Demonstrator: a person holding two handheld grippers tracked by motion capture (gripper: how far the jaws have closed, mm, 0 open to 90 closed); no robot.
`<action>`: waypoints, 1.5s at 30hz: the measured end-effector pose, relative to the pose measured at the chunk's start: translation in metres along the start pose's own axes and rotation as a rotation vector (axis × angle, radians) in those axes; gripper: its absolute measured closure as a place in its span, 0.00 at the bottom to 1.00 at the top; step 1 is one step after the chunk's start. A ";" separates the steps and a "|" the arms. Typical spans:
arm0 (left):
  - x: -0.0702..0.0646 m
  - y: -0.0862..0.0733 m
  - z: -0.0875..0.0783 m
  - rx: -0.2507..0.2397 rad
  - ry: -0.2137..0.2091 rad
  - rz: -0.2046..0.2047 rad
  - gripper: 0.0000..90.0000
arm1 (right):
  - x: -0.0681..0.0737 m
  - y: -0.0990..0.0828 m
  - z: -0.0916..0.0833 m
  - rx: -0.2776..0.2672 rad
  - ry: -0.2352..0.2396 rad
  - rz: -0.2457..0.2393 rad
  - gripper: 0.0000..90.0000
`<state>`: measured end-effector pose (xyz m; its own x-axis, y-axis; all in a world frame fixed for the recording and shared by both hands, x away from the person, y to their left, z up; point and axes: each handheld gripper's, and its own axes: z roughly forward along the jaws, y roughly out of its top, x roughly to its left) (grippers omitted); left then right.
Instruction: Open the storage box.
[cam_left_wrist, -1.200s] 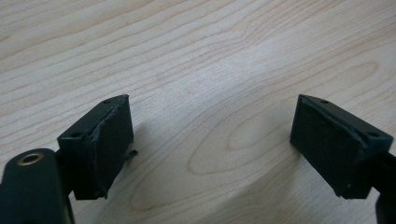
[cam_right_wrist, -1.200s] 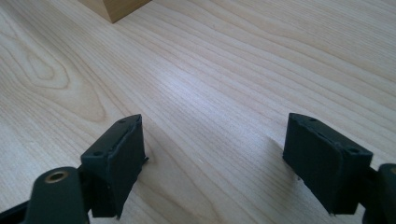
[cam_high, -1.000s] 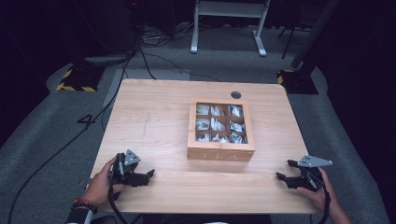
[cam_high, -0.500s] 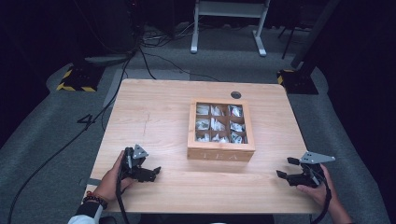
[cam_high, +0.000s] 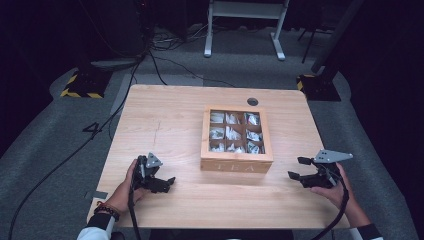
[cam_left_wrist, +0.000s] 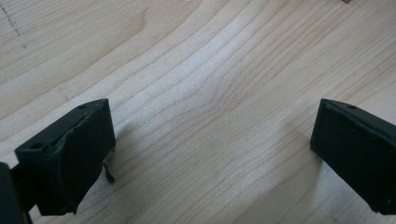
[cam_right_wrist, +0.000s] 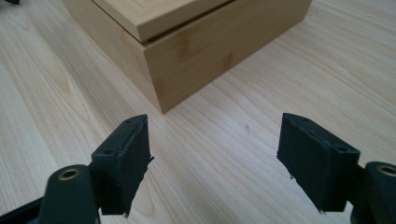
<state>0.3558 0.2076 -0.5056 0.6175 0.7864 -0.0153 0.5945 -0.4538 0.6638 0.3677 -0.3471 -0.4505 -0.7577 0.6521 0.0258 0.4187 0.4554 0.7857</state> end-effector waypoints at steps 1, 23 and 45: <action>0.000 0.000 0.000 0.000 0.000 0.000 0.01 | 0.000 0.000 0.000 0.000 0.000 0.000 0.29; 0.000 0.001 0.001 0.002 -0.025 0.023 0.00 | 0.014 0.051 0.023 -0.002 0.037 -0.122 0.33; 0.000 0.002 0.001 0.000 -0.019 0.027 0.00 | 0.017 0.054 0.061 0.031 0.109 -0.083 0.36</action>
<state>0.3575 0.2063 -0.5055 0.6429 0.7658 -0.0122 0.5778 -0.4744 0.6641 0.4078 -0.2747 -0.4454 -0.8397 0.5422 0.0302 0.3664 0.5245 0.7685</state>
